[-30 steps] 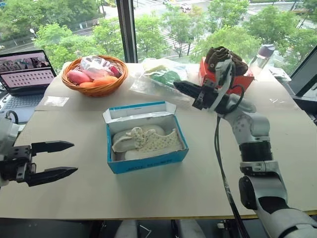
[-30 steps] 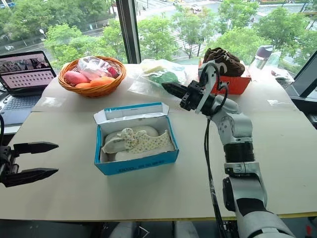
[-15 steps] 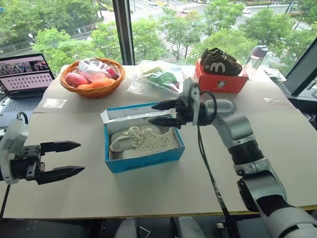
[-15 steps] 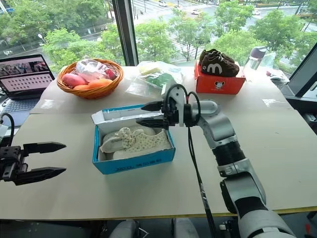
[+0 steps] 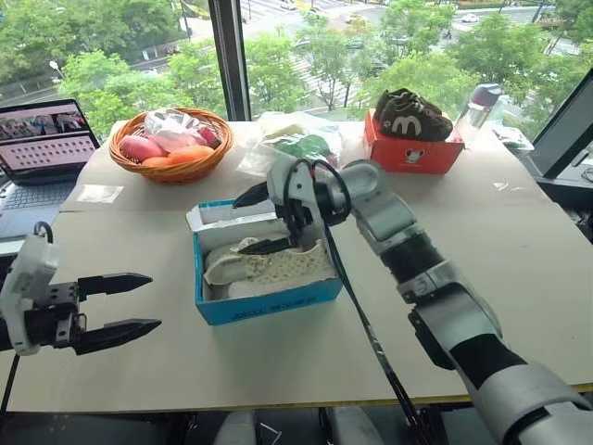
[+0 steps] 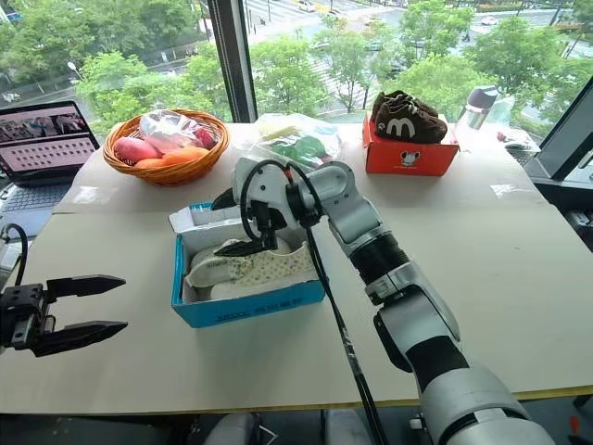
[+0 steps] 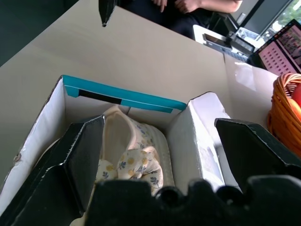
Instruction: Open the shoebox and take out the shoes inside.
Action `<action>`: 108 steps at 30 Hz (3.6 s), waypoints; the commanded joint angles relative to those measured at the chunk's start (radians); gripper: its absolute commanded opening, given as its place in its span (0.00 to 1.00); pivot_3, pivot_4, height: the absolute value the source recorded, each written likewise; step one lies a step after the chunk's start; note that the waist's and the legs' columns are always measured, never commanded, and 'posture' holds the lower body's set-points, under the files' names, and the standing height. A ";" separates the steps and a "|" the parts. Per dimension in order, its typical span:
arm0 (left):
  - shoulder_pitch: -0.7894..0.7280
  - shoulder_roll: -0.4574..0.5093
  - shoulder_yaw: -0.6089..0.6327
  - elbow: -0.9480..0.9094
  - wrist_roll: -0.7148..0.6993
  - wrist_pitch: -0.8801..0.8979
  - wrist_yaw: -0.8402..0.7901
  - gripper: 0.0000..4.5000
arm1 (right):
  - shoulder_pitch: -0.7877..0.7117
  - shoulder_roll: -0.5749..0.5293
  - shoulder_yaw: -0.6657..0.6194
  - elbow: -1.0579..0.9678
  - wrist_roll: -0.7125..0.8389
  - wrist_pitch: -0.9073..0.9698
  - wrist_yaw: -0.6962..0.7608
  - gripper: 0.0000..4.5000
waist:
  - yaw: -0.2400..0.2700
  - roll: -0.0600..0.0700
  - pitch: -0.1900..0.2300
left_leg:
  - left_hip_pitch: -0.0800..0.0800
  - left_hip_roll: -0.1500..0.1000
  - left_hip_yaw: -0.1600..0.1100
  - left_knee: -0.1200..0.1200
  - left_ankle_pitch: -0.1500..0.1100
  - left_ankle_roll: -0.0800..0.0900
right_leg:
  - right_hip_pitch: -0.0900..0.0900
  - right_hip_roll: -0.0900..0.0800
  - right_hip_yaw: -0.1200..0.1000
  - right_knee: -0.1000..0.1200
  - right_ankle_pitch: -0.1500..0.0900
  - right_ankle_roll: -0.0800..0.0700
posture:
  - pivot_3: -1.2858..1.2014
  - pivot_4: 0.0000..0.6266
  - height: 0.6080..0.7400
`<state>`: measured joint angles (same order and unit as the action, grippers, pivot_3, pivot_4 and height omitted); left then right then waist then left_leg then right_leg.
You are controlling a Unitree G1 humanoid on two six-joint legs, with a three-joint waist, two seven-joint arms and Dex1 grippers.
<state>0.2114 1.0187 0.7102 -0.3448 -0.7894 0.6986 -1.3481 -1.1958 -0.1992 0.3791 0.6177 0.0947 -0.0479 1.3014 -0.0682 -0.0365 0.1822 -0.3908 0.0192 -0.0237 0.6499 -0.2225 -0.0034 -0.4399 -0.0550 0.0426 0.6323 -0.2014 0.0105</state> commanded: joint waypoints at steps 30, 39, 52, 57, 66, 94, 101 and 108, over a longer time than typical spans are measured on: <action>0.002 -0.007 0.006 -0.037 -0.009 -0.031 0.033 1.00 | -0.025 0.067 -0.062 0.125 -0.072 -0.100 0.035 0.04 | -0.002 0.000 0.000 | 0.001 0.000 0.000 0.000 0.000 -0.001 | 0.000 0.000 0.000 0.001 0.000 -0.001 | 0.52 0.24 1.00; -0.014 -0.004 -0.012 -0.029 -0.008 -0.035 0.035 1.00 | -0.024 0.043 -0.094 -0.001 -0.054 -0.081 0.011 0.04 | -0.002 0.000 0.000 | 0.000 0.000 0.000 -0.002 0.000 -0.001 | -0.001 0.000 0.000 0.001 0.000 -0.001 | 0.52 0.24 1.00; -0.036 -0.003 -0.036 -0.025 -0.007 -0.040 0.038 1.00 | 0.101 -0.015 -0.056 -0.189 -0.018 0.154 0.049 0.04 | 0.000 0.000 0.000 | 0.000 -0.001 0.000 -0.002 0.000 -0.001 | -0.001 0.000 0.000 0.000 0.000 -0.001 | 0.52 0.24 1.00; -0.043 0.000 -0.042 -0.020 -0.005 -0.041 0.037 1.00 | 0.097 0.006 -0.125 -0.217 0.024 0.232 -0.060 0.04 | 0.002 0.000 0.000 | -0.001 -0.001 0.000 -0.002 0.000 -0.001 | -0.001 -0.001 0.000 -0.001 0.000 0.000 | 0.52 0.24 1.00; -0.077 0.001 -0.077 -0.008 -0.001 -0.043 0.043 1.00 | 0.074 0.016 -0.187 -0.268 0.053 0.253 -0.162 0.04 | 0.000 0.000 0.000 | 0.000 0.001 -0.001 -0.002 0.001 -0.002 | -0.001 0.002 0.000 0.001 0.000 -0.002 | 0.52 0.24 1.00; -0.143 0.016 -0.135 0.011 0.000 -0.047 0.062 1.00 | 0.058 -0.058 -0.148 -0.306 0.077 0.308 -0.130 0.04 | 0.001 0.000 0.000 | -0.002 0.000 -0.001 -0.002 0.003 -0.005 | -0.002 0.001 0.000 0.001 0.001 -0.001 | 0.52 0.24 1.00; -0.131 0.016 -0.128 0.009 0.000 -0.051 0.063 1.00 | 0.082 -0.074 -0.129 -0.336 0.071 0.346 -0.120 0.04 | 0.000 0.000 0.000 | -0.004 0.000 -0.001 -0.003 0.003 -0.005 | -0.004 0.001 -0.001 0.001 0.000 -0.001 | 0.52 0.24 1.00; -0.132 0.017 -0.133 0.009 0.000 -0.054 0.063 1.00 | 0.127 -0.110 -0.076 -0.419 0.083 0.353 -0.043 0.04 | 0.001 0.000 0.000 | -0.003 0.000 -0.001 -0.002 0.004 -0.006 | -0.003 0.000 -0.001 0.001 0.001 -0.001 | 0.52 0.24 1.00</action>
<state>0.0830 1.0215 0.5535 -0.3276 -0.7850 0.6579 -1.2789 -1.0609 -0.2902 0.3356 0.2701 0.1403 0.2937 1.2316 -0.0675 -0.0365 0.1826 -0.3945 0.0190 -0.0248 0.6477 -0.2179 -0.0108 -0.4438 -0.0544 0.0421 0.6330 -0.2007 0.0092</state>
